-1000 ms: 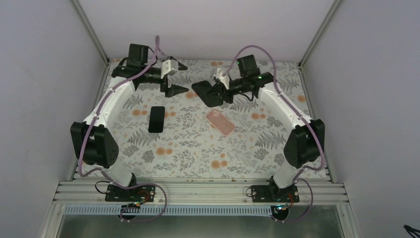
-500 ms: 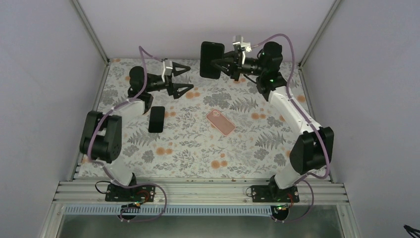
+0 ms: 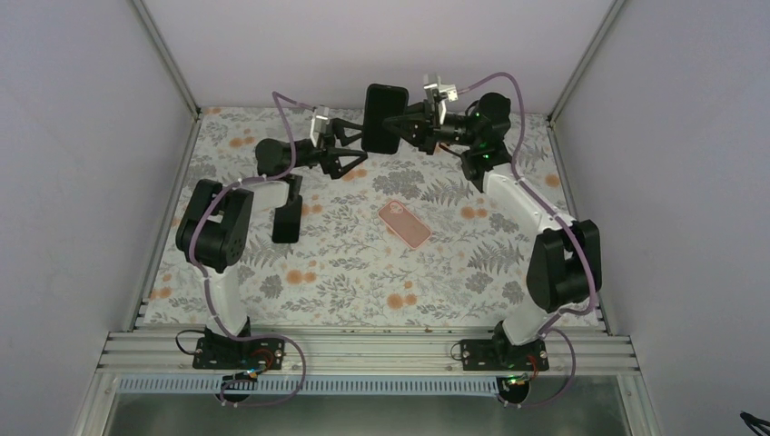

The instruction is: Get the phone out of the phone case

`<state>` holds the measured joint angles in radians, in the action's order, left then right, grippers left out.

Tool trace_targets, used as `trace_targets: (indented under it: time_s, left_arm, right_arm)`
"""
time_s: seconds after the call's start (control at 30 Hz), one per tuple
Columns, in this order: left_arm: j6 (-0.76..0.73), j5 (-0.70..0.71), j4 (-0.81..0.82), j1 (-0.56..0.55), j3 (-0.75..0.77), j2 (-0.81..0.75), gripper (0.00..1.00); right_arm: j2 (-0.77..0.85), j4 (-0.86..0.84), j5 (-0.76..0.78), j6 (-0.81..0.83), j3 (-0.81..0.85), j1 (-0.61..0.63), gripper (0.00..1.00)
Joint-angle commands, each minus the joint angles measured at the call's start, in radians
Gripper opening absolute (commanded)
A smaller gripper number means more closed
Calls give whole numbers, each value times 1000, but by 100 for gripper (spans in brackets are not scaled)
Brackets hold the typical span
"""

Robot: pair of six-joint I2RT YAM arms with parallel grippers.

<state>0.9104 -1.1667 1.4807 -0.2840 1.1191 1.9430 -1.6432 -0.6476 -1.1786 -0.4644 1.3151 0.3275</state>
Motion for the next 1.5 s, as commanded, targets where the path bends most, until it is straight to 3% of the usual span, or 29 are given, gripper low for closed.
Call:
trace_targets:
  time_s: [0.0,0.33,0.43,0.83,0.9,0.97,1.07,1.13,1.2,1.23,1.3,1.37,1.47]
  left_arm:
    - [33,6,250,-19,25,-7,100]
    - [61,5,259,-25,54,9,96]
    - [78,-22,257,-30,78,23,84]
    - [117,-125,278,-55,99,27,20]
    - [106,-149,257,-56,108,13,10]
    - [43,-179,183,-55,114,-20,3]
    - [-167,-227,-71,-54,97,-105,2]
    - [-420,-240,-339,-55,89,-177,2]
    - [-795,-238,-822,-60,156,-234,2]
    - [-1031,-211,-1258,-68,227,-251,2]
    - [-1535,-118,-1814,-88,416,-240,2]
    - [-1781,-12,-2136,-96,553,-207,2]
    - [-2003,205,-2406,-109,658,-175,2]
  right_arm:
    - [-43,20,13,85,61,36,3]
    - [-56,67,23,132,70,66,4]
    - [-52,65,24,127,69,68,4]
    - [-54,122,7,162,99,84,4]
    - [-48,203,-1,224,117,84,17]
    - [-40,369,-8,364,157,84,42]
    - [-27,646,16,605,211,77,62]
    - [20,719,23,667,202,54,70]
    - [45,793,33,728,197,31,79]
    - [55,842,42,764,201,19,84]
    - [69,976,55,877,231,-12,92]
    - [68,1171,62,1050,288,-38,98]
    - [37,1569,114,1356,417,-44,99]
